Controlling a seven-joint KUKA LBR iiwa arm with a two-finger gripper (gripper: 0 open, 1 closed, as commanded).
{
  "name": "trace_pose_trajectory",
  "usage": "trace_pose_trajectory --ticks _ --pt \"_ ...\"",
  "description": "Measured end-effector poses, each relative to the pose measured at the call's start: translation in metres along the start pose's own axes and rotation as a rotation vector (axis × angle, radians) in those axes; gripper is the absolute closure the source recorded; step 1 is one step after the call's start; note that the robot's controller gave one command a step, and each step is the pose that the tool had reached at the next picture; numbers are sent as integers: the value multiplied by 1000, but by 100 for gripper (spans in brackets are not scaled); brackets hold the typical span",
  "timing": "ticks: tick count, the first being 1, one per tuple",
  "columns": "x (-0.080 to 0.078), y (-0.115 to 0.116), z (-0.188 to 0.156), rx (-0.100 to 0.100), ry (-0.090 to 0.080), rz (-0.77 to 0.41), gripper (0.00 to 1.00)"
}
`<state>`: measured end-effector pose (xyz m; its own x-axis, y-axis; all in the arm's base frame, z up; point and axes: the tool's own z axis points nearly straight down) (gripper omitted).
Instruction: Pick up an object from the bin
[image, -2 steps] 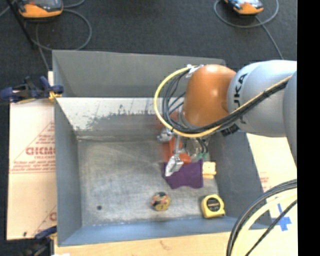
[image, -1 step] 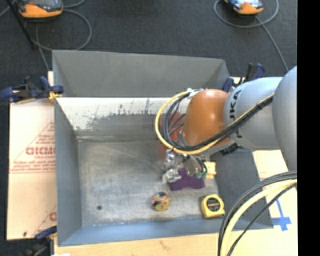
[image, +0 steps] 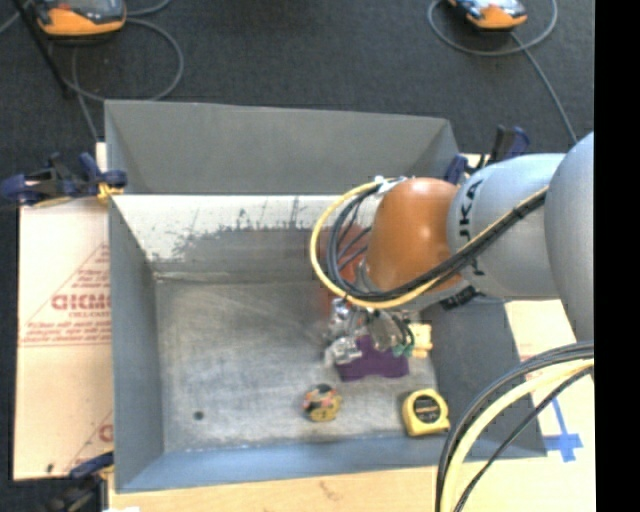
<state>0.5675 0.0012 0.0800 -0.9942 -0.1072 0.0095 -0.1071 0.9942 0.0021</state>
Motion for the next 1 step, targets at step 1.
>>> trace_pose_trajectory --ticks 1 --pt "-5 -2 -175 5 -22 12 100"
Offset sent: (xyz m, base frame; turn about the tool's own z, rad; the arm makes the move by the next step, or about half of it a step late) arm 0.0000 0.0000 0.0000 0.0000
